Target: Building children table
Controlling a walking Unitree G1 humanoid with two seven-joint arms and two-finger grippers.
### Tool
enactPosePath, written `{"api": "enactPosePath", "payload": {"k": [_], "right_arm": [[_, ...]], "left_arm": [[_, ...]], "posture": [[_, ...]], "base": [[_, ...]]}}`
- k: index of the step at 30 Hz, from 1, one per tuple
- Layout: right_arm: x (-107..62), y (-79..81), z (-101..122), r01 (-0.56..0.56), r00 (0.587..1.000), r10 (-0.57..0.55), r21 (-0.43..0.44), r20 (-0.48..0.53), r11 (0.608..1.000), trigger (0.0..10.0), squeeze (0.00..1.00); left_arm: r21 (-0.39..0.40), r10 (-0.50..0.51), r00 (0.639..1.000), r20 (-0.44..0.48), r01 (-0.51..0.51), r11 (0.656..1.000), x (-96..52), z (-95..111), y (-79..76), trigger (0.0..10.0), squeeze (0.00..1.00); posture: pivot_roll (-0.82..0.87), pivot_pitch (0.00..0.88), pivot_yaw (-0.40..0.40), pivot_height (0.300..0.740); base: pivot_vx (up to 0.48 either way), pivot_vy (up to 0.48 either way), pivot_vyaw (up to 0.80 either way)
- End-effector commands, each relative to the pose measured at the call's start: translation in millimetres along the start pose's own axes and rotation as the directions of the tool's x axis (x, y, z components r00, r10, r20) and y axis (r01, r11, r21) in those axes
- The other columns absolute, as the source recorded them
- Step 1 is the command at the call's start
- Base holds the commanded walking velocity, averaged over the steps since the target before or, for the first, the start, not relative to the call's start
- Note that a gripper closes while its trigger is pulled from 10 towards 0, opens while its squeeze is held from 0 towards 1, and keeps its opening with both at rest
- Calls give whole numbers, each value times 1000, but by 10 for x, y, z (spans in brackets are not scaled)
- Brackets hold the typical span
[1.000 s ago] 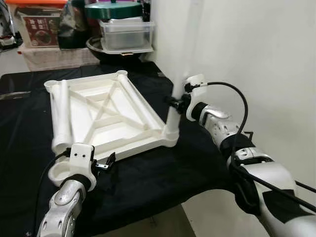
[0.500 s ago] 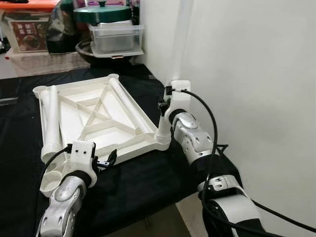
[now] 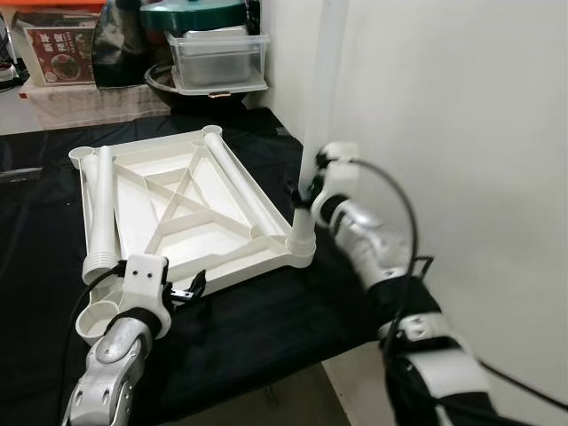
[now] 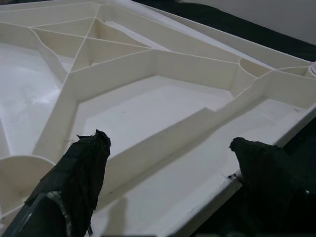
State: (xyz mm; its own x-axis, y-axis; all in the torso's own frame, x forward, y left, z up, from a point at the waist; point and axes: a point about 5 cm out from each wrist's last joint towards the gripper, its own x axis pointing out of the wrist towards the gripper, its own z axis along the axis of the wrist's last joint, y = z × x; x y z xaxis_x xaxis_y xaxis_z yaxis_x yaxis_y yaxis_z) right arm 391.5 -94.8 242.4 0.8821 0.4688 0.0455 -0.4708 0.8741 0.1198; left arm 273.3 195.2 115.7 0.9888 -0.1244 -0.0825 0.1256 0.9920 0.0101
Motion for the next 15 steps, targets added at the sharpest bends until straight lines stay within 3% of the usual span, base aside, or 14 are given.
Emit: {"api": "enactPosePath", "payload": {"k": [1,2,4,5,6,8,10,11,12,13,14,15], "right_arm": [[-8,24,11,-115,993,115,-12,-6,993,10000,0],[-32,25,82,-225,974,226,-49,8,973,10000,0],[-32,25,82,-225,974,226,-49,8,973,10000,0],[-53,26,124,-301,953,303,-74,12,951,10000,0],[-53,26,124,-301,953,303,-74,12,951,10000,0],[-138,20,40,-530,847,526,-167,-70,831,10000,0],[-138,20,40,-530,847,526,-167,-70,831,10000,0],[-164,16,-47,-608,794,592,-173,-138,775,10000,0],[-164,16,-47,-608,794,592,-173,-138,775,10000,0],[-178,25,-117,-675,737,649,-150,-189,723,10000,0],[-178,25,-117,-675,737,649,-150,-189,723,10000,0],[-158,81,-155,-722,690,694,-122,-206,682,10000,0]], "left_arm": [[8,-2,1000,2,2,1000,8,3,24,10000,0],[9,0,1000,3,0,1000,8,5,33,10000,0],[9,0,1000,3,0,1000,8,5,33,10000,0],[10,0,1000,3,0,1000,8,6,38,10000,0],[10,0,1000,3,0,1000,8,6,38,10000,0],[8,-2,1000,1,2,1000,11,-10,18,10000,0],[8,-2,1000,1,2,1000,11,-10,18,10000,0],[5,-5,1000,2,5,1000,18,-13,1,10000,0],[5,-5,1000,2,5,1000,18,-13,1,10000,0],[2,-8,1000,5,8,1000,30,-7,-15,10000,0],[2,-8,1000,5,8,1000,30,-7,-15,10000,0],[0,-9,1000,8,9,1000,41,1,-26,10000,0]], "posture": [[39,0,-73,740],[38,0,-75,740],[38,0,-75,740],[38,0,-75,740],[38,0,-75,740],[30,0,-73,740],[30,0,-73,740],[34,0,-78,740],[34,0,-78,740],[40,0,-85,740],[40,0,-85,740],[52,0,-94,740]], "base": [[0,0,0],[0,0,0],[0,0,0],[0,0,0],[0,0,0],[0,0,0],[0,0,0],[0,0,0],[0,0,0],[0,0,0],[0,0,0],[0,0,0]]}}
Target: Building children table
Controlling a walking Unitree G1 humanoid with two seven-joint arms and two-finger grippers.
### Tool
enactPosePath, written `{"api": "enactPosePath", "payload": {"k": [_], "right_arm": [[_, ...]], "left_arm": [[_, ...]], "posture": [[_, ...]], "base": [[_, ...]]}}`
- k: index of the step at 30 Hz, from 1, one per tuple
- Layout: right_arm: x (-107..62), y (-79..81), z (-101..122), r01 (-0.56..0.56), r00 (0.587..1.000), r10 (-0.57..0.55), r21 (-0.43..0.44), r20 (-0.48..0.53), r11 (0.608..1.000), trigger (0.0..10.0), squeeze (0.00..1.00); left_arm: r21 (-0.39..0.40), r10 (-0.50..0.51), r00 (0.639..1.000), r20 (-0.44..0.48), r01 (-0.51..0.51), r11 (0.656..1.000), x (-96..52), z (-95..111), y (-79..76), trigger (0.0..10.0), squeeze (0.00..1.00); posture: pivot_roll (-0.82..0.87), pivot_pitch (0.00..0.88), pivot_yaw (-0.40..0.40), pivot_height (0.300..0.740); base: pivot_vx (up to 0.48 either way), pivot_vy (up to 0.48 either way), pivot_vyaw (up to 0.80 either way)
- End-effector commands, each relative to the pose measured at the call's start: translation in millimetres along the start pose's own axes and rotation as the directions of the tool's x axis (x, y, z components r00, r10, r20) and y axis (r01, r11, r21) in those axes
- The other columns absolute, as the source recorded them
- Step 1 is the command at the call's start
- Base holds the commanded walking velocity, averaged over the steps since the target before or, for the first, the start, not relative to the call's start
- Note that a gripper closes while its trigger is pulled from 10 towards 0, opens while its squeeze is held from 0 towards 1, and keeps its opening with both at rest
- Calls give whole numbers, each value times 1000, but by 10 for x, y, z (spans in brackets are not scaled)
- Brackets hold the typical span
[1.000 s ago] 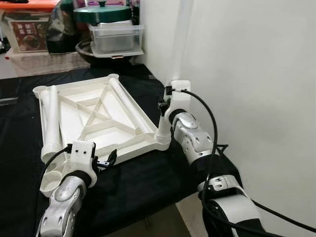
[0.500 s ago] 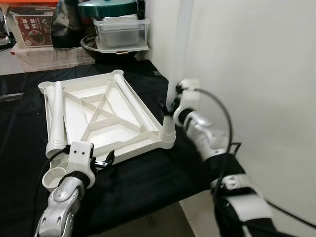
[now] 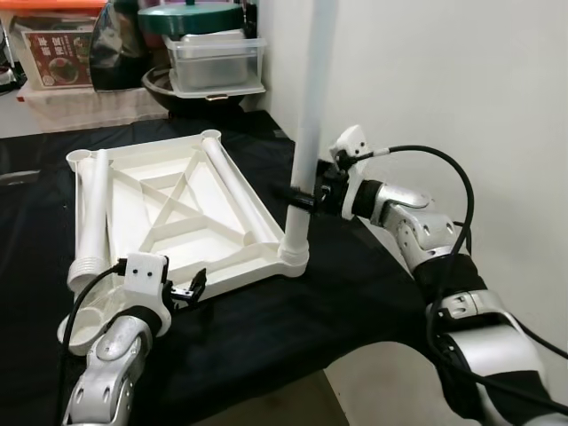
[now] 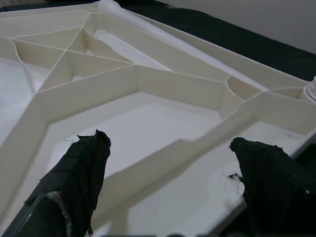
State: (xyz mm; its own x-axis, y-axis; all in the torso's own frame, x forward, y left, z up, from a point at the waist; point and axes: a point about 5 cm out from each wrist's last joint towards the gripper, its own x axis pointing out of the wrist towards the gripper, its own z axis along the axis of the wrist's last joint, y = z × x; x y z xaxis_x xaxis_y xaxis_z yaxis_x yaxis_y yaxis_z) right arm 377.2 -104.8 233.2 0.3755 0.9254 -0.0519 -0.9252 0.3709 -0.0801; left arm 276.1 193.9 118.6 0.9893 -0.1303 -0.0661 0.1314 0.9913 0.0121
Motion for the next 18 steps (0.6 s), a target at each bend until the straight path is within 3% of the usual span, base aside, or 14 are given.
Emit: {"api": "enactPosePath", "payload": {"k": [1,4,7,8,9,10,11,12,13,14,15,16,17,18], "right_arm": [[153,113,-43,-149,989,150,12,-21,989,10000,0],[215,154,-15,-199,980,199,15,-2,980,10000,0],[317,312,27,-356,934,356,-15,25,934,9490,0],[317,312,27,-356,934,356,-15,25,934,9490,0],[346,340,24,-374,926,375,-27,34,927,7137,0],[346,340,24,-374,926,375,-27,34,927,7137,0],[384,353,17,-358,932,359,-29,55,933,0,0],[384,353,17,-358,932,359,-29,55,933,0,0],[418,340,-15,-306,950,306,-17,55,952,0,0],[464,261,-91,-136,991,136,-29,9,990,0,0],[483,205,-141,-16,1000,15,-50,-23,999,0,0],[481,134,-188,101,993,-103,-44,-50,994,0,0],[481,134,-188,101,993,-103,-44,-50,994,0,0],[451,34,-242,262,962,-262,-11,-79,965,0,0]], "left_arm": [[-3,-4,1000,-5,4,1000,18,-25,-18,10000,0],[-3,-3,1000,-3,3,1000,19,-20,-17,10000,0],[-1,14,1000,0,-14,1000,-22,-21,18,10000,0],[-1,14,1000,0,-14,1000,-22,-21,18,10000,0],[-3,20,1000,0,-20,1000,-35,-25,26,10000,0],[-3,20,1000,0,-20,1000,-35,-25,26,10000,0],[-4,25,1000,-3,-25,1000,-47,-37,32,10000,0],[-4,25,1000,-3,-25,1000,-47,-37,32,10000,0],[-5,28,1000,-6,-28,1000,-56,-50,31,10000,0],[-6,30,1000,-8,-30,1000,-60,-60,26,10000,0],[-6,30,999,-9,-30,1000,-64,-64,23,10000,0],[-6,31,999,-10,-31,1000,-65,-66,19,10000,0],[-6,31,999,-10,-31,1000,-65,-66,19,10000,0],[-7,32,999,-11,-32,999,-64,-71,19,10000,0]], "posture": [[52,0,-94,740],[63,0,-105,740],[81,0,-121,740],[81,0,-121,740],[82,0,-124,740],[82,0,-124,740],[81,0,-125,740],[81,0,-125,740],[80,0,-125,740],[79,0,-125,740],[73,0,-123,740],[73,0,-123,740],[73,0,-123,740],[71,0,-123,740]], "base": [[0,0,0],[0,0,0],[0,0,0],[0,0,0],[0,0,0],[0,0,0],[0,0,0],[0,0,0],[0,0,0],[0,0,0],[0,0,0],[0,0,0],[0,0,0],[0,0,0]]}}
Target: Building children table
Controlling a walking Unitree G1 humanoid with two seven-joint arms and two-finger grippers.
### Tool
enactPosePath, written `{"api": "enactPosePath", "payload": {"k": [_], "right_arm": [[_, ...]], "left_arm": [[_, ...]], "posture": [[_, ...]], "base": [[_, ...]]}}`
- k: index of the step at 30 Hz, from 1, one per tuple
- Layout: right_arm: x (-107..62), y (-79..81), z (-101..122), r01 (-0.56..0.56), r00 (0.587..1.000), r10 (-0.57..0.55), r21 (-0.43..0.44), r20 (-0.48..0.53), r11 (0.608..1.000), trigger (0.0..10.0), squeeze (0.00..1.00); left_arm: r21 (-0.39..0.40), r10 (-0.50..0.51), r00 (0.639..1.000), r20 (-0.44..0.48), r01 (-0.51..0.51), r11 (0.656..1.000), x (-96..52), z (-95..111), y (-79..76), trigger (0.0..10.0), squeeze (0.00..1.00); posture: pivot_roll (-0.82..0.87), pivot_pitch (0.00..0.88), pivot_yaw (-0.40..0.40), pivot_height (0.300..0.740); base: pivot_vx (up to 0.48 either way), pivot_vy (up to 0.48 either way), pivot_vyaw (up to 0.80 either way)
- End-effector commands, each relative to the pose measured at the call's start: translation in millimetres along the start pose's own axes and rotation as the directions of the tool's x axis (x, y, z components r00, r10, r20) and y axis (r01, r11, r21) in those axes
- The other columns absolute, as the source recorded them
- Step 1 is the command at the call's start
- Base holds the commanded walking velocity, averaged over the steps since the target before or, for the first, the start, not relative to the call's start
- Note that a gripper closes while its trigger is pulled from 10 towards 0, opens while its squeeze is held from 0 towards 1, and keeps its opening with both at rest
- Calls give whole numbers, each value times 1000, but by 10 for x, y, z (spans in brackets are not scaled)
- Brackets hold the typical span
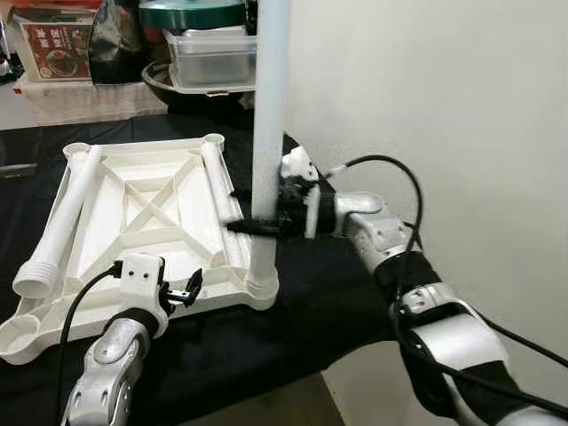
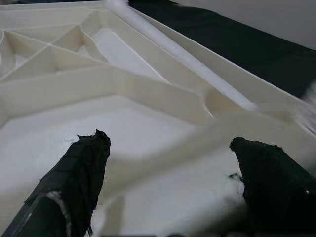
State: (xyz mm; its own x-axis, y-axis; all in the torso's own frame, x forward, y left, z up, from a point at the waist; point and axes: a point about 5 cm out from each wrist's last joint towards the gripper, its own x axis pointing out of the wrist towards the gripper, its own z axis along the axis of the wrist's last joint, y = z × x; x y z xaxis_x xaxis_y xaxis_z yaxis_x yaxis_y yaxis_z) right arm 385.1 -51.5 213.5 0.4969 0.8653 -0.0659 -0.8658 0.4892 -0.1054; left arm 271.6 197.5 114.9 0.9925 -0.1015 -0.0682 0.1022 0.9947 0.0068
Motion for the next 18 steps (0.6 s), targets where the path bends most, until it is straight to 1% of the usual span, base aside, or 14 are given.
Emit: {"api": "enactPosePath", "payload": {"k": [1,2,3,5,6,7,9,12,13,14,15,16,17,18], "right_arm": [[-155,-261,-179,352,933,-345,66,-99,934,0,0],[-296,-386,-301,552,832,-534,129,-149,824,0,0],[-296,-386,-301,552,832,-534,129,-149,824,0,0],[-533,-466,-507,767,641,-733,181,-226,616,0,0],[-582,-458,-553,798,603,-761,189,-239,572,0,0],[-582,-458,-553,798,603,-761,189,-239,572,0,0],[-451,-113,-599,758,652,-721,198,-235,622,0,0],[-355,56,-592,713,701,-674,218,-231,667,0,0],[-274,178,-562,669,744,-633,227,-216,708,10000,0],[-200,246,-436,594,803,-579,250,-138,765,10000,0],[-200,246,-436,594,803,-579,250,-138,765,10000,0],[-165,248,-297,539,835,-547,284,-59,793,10000,541],[-157,221,-163,485,859,-511,286,19,826,10000,1000],[-163,189,-69,450,873,-484,291,57,844,10000,1000]], "left_arm": [[0,3,1000,-10,-3,1000,-16,-35,-8,10000,0],[-1,3,1000,-12,-3,1000,-18,-42,-5,10000,0],[-1,3,1000,-12,-3,1000,-18,-42,-5,10000,0],[0,1,1000,-16,-1,1000,-21,-53,-7,10000,0],[1,0,1000,-17,0,1000,-23,-56,-8,10000,0],[1,0,1000,-17,0,1000,-23,-56,-8,10000,0],[-1,-4,1000,-21,4,1000,-19,-58,-7,10000,0],[-1,-11,1000,-23,11,1000,-12,-60,-14,10000,0],[-1,-18,999,-26,18,1000,-2,-64,-23,10000,0],[1,-29,999,-27,29,1000,12,-60,-32,10000,0],[1,-29,999,-27,29,1000,12,-60,-32,10000,0],[4,-35,999,-26,35,999,27,-51,-33,10000,0],[7,-38,999,-25,39,999,40,-41,-29,10000,0],[10,-40,999,-23,40,999,49,-30,-22,10000,0]], "posture": [[67,0,-118,740],[59,0,-110,740],[59,0,-110,740],[56,0,-106,740],[56,0,-106,740],[56,0,-106,740],[37,0,-77,740],[32,0,-69,740],[28,0,-62,740],[21,0,-54,740],[21,0,-54,740],[18,0,-52,740],[19,0,-55,740],[21,0,-58,740]], "base": [[0,0,0],[0,0,0],[0,0,0],[0,0,0],[0,0,0],[0,0,0],[0,0,0],[0,0,0],[0,0,0],[0,0,0],[0,0,0],[0,0,0],[0,0,0],[0,0,0]]}}
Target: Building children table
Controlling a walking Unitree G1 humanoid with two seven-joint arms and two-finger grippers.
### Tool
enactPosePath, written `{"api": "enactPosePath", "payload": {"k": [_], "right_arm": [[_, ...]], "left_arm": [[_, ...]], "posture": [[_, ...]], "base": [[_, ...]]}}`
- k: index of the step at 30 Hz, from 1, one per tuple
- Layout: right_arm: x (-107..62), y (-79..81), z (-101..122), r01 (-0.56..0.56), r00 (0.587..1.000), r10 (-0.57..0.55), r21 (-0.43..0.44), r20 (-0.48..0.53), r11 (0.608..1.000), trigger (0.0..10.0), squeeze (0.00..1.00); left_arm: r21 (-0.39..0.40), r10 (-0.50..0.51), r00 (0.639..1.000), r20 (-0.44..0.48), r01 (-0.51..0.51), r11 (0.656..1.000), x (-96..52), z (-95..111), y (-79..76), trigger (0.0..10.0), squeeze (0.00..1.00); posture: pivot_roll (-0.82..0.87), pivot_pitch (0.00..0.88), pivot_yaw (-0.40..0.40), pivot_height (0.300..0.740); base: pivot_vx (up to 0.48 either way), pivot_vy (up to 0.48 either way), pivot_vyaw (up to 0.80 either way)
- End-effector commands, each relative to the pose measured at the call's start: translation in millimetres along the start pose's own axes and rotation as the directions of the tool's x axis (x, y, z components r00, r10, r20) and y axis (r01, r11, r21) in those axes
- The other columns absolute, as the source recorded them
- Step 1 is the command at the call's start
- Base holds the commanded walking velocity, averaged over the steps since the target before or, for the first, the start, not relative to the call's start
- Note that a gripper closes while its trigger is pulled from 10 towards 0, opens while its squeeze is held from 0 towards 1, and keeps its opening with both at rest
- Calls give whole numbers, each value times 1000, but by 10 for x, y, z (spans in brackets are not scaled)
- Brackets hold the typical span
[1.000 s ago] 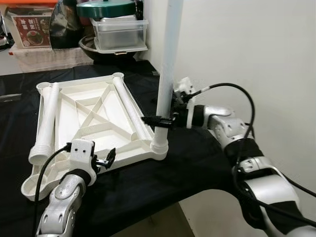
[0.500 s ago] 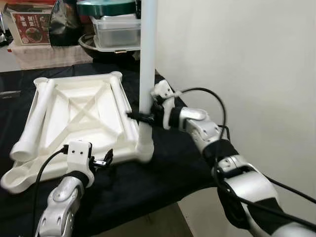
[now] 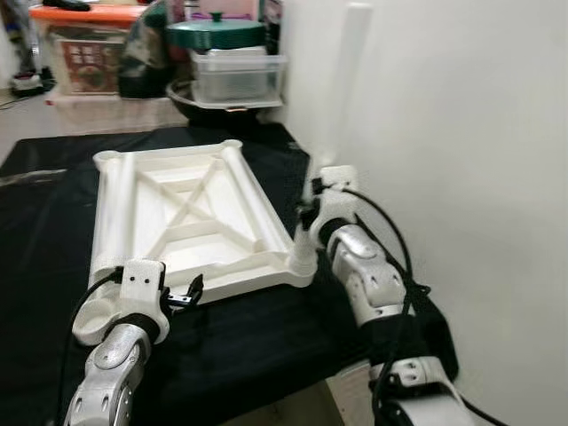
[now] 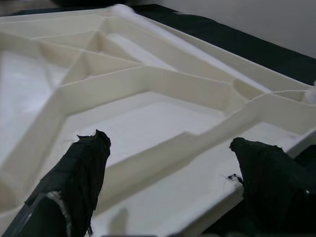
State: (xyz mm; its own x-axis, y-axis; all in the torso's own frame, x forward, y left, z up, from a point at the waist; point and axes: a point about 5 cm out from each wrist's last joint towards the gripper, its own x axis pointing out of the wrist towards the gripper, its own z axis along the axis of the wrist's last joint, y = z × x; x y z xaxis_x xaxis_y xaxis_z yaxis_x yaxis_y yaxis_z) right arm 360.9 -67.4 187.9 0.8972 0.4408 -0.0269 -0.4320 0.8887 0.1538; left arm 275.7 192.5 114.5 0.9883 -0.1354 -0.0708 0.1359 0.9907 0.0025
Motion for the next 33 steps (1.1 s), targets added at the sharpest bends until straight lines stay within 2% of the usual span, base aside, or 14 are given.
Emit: {"api": "enactPosePath", "payload": {"k": [1,3,4,8,13,14,18,20,21,23,25,31,32,33], "right_arm": [[53,114,256,-189,979,189,-3,71,982,10000,1000],[54,113,308,-244,967,245,-18,72,970,10000,1000],[21,108,392,-363,928,365,-33,76,931,10000,0],[-98,74,512,-572,809,582,-120,81,811,10000,0],[-324,107,338,-842,533,834,-182,-141,507,10000,0],[-322,153,255,-867,497,851,-147,-171,476,0,0],[-317,180,203,-882,470,863,-119,-186,455,0,0],[-6,111,72,-670,739,644,-125,-196,732,0,0],[-6,111,72,-670,739,644,-125,-196,732,0,0],[218,-268,-7,-76,984,55,-120,-171,990,0,0],[103,-586,-135,291,937,-299,-66,-183,954,0,0],[-90,-365,-287,214,957,-217,-37,-192,976,0,0],[-120,-208,-275,124,975,-127,-28,-180,992,10000,0],[-142,-105,-263,60,983,-63,-23,-171,998,10000,0]], "left_arm": [[13,-4,1000,-17,4,1000,10,-18,34,10000,0],[14,-2,1000,-14,2,1000,14,-11,41,10000,0],[12,3,1000,-10,-3,1000,13,-4,52,10000,0],[11,9,1000,-8,-9,1000,8,-9,51,10000,0],[5,17,1000,-8,-17,1000,-14,-29,34,10000,0],[4,22,1000,-7,-22,1000,-19,-29,43,10000,0],[3,25,1000,-6,-25,1000,-20,-29,49,10000,0],[4,31,1000,-4,-31,1000,-29,-20,56,10000,0],[4,31,1000,-4,-31,1000,-29,-20,56,10000,0],[6,33,999,-5,-33,999,-40,-23,65,10000,0],[7,32,999,-12,-32,999,-47,-42,67,10000,0],[7,18,1000,-17,-18,1000,-29,-45,46,10000,0],[9,12,1000,-20,-12,1000,-22,-47,42,10000,0],[10,8,1000,-21,-8,1000,-20,-49,41,10000,0]], "posture": [[26,0,-64,740],[26,0,-64,740],[26,0,-67,740],[32,0,-77,740],[48,0,-94,740],[57,0,-104,740],[57,0,-104,740],[71,0,-110,740],[71,0,-110,740],[69,0,-109,740],[63,0,-100,740],[48,0,-80,740],[43,0,-74,740],[38,0,-69,740]], "base": [[0,0,0],[0,0,0],[0,0,0],[0,0,0],[0,0,0],[0,0,0],[0,0,0],[0,0,0],[0,0,0],[0,0,0],[0,0,0],[0,0,0],[0,0,0],[0,0,0]]}}
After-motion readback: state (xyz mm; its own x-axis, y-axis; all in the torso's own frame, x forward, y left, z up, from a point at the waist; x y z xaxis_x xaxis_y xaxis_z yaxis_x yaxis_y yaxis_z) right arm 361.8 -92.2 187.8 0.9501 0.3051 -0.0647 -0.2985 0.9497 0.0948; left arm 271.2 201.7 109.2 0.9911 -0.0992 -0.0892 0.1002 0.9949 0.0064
